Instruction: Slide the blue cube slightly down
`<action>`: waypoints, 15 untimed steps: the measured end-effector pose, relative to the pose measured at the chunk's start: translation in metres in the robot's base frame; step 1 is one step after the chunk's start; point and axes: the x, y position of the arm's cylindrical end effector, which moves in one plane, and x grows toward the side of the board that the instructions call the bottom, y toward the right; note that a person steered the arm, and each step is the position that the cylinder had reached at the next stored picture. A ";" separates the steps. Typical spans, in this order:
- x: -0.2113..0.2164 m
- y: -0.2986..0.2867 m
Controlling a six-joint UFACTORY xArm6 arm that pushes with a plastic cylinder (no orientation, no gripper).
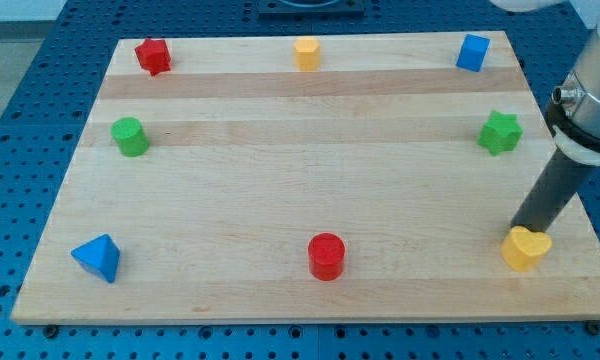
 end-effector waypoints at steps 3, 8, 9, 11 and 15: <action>-0.029 0.003; -0.184 0.069; -0.229 0.069; -0.315 0.067; -0.326 0.021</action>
